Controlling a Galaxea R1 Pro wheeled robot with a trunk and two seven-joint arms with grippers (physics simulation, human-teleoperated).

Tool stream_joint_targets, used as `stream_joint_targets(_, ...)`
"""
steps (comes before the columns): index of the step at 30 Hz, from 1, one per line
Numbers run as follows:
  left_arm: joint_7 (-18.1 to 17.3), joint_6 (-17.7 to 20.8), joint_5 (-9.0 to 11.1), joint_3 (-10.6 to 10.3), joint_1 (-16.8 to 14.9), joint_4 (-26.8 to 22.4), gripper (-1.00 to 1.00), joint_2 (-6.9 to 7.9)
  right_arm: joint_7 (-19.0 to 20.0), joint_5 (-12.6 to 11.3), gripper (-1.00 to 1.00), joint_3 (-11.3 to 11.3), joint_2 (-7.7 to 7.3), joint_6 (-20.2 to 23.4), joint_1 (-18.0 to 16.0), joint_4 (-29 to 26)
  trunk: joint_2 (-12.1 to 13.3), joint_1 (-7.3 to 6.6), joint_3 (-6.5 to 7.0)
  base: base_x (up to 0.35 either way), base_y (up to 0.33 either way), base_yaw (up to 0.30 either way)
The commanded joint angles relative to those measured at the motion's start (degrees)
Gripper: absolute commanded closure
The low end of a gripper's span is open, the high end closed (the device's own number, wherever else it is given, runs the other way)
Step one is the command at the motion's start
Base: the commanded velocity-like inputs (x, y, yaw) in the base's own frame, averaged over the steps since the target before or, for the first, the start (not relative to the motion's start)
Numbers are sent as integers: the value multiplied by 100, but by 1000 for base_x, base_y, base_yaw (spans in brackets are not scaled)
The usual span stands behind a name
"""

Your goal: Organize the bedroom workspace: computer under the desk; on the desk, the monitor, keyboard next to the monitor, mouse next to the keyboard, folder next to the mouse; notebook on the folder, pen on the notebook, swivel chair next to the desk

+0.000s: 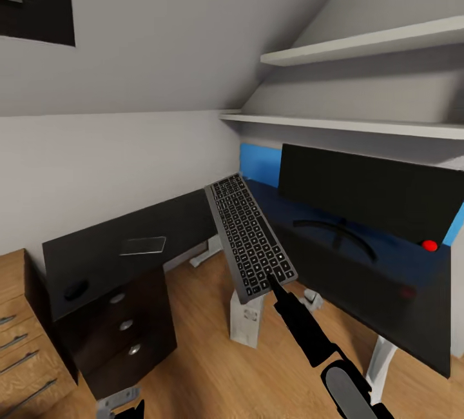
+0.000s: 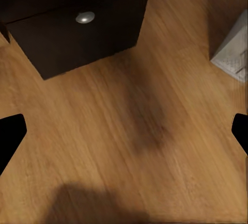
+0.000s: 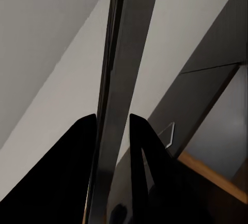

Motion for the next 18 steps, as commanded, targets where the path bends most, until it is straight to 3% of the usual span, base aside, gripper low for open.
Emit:
stream_joint_targets(1, 24, 26, 60, 3, 2, -12, -100, -2, 24, -66, 100, 13, -4, -16, -6, 1, -5, -1, -5, -182, 115, -267)
stream_joint_targets(18, 24, 26, 60, 4, 2, -12, -100, -2, 24, -66, 100, 22, -1, -16, -5, 1, -5, -1, -5, -72, 57, -267)
